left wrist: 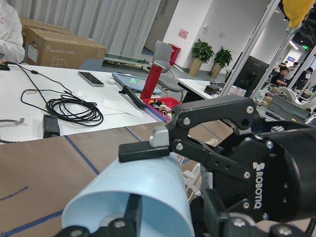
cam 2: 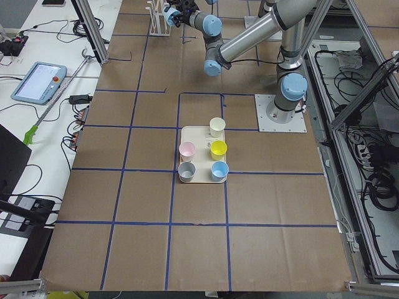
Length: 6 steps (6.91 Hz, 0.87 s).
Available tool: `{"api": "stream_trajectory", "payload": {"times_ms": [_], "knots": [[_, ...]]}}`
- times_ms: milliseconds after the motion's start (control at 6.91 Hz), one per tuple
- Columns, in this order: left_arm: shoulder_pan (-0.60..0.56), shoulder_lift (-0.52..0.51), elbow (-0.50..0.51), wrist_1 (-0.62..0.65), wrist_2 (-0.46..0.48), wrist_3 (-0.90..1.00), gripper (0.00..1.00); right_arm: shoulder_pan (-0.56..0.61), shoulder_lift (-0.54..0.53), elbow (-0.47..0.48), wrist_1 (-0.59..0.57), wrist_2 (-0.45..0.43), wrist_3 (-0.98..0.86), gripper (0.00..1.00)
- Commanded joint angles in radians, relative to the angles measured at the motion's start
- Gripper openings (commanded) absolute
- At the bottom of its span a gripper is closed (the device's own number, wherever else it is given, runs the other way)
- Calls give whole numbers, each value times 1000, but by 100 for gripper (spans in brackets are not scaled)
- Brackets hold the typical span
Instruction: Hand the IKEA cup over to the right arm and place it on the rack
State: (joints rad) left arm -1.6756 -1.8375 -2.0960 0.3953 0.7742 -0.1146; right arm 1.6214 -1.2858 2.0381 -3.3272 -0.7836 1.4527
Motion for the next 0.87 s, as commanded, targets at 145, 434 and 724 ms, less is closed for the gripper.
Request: {"api": "stream_trajectory", "payload": {"times_ms": [145,434,724], "knots": [[37,53,-44,0,-9,-36,95,-3,0,-10,-2,4,0,52],[156,179,-175,-34,-64,-37,96,-14,13,-33,-2,15,-3,43],[212,315,-173,-347,-60,-30,96,-64,16,-64,-9,9,-15,36]]}}
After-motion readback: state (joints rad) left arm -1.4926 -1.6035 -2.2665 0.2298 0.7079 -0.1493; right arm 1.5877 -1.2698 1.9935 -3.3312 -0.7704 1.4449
